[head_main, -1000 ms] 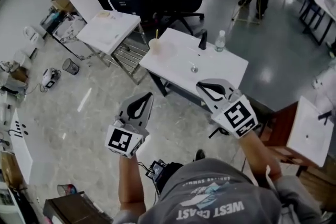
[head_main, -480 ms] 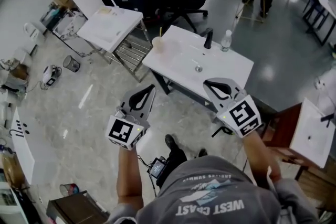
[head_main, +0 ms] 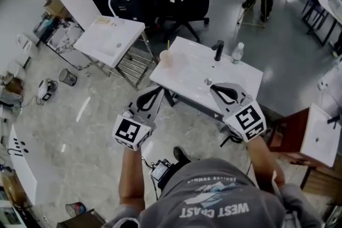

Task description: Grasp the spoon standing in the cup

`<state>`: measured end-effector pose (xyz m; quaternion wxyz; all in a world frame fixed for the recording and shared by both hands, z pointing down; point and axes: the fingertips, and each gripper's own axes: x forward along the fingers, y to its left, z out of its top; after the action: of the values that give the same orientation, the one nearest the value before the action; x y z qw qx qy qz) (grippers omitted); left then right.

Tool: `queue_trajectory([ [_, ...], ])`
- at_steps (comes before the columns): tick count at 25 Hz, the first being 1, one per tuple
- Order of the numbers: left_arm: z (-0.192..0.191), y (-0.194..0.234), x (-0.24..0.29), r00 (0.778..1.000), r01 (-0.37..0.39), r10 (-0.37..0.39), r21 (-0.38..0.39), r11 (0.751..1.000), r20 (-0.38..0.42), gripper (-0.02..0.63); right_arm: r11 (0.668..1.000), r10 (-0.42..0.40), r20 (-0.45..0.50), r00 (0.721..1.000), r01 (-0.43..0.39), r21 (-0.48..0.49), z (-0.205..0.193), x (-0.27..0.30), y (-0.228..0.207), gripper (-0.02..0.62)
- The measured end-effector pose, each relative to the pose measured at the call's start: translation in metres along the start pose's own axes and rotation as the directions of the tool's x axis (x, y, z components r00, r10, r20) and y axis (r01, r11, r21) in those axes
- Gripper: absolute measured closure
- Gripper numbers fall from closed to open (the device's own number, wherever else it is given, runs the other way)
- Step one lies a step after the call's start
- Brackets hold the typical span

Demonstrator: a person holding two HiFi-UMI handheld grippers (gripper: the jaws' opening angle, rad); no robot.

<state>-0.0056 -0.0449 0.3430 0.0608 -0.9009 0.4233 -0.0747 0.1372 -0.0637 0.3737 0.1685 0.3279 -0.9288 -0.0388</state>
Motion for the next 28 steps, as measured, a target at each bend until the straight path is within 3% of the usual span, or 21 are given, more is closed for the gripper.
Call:
queue_trajectory([
  [17,-0.033,0.112,-0.012,0.995,0.095,-0.094,-0.037,0.995,0.035,0.604,0.998,-0.066,-0.063,0.996,0.066,-0.011,0.030,0.113,0.015,0.562],
  [28,-0.046,0.146,-0.030,0.996,0.078,-0.075,-0.065,0.995,0.051,0.604,0.998,-0.037,-0.070,0.997,0.034,-0.043,0.049,0.158,0.031,0.561],
])
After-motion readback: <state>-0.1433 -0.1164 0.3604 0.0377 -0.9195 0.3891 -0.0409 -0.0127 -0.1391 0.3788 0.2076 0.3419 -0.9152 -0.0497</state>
